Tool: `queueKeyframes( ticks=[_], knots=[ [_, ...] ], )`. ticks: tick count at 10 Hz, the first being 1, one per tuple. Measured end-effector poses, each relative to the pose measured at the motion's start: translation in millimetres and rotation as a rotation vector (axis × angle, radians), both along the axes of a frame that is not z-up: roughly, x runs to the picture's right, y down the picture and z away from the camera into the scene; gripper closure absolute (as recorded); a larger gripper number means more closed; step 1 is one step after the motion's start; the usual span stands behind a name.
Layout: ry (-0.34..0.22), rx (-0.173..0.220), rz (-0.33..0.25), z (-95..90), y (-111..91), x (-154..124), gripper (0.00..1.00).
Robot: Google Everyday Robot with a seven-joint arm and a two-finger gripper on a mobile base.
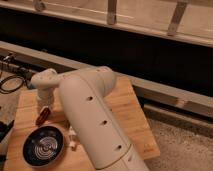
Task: Place the pepper on the white sponge
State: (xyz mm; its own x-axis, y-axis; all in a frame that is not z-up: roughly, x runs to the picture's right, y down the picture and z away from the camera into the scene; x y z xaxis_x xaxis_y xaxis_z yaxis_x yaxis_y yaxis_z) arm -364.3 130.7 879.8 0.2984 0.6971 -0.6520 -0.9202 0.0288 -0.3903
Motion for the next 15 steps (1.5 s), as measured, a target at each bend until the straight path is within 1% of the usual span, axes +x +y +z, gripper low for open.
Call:
queueKeyframes(
  ticks=[1, 2, 4, 6, 7, 8, 9, 11, 12, 13, 15],
  knots=[
    [0.03, -0.002, -0.035, -1.1, 1, -2, 0.74],
    [0.046, -0.008, -0.058, -1.6, 3, -4, 0.81],
    [0.044, -0.018, -0.051, 1.3, 1, 3, 0.82],
    [0.016, -0.027, -0.045, -0.1, 4, 0, 0.82],
    [-0.003, -0.024, -0.028, -0.7, 4, 1, 0.82],
    [-0.049, -0.01, 0.016, -2.6, 2, 3, 0.82],
    [-0.091, 0.033, 0.072, -8.8, -8, 9, 0.82],
    [-0.121, 0.099, 0.122, -28.0, -23, 10, 0.82],
    [-0.132, 0.149, 0.148, -42.2, -37, 12, 0.82],
    [-0.134, 0.194, 0.167, -52.5, -51, 17, 0.82],
    [-0.131, 0.273, 0.189, -71.2, -71, 19, 0.82]
  ],
)
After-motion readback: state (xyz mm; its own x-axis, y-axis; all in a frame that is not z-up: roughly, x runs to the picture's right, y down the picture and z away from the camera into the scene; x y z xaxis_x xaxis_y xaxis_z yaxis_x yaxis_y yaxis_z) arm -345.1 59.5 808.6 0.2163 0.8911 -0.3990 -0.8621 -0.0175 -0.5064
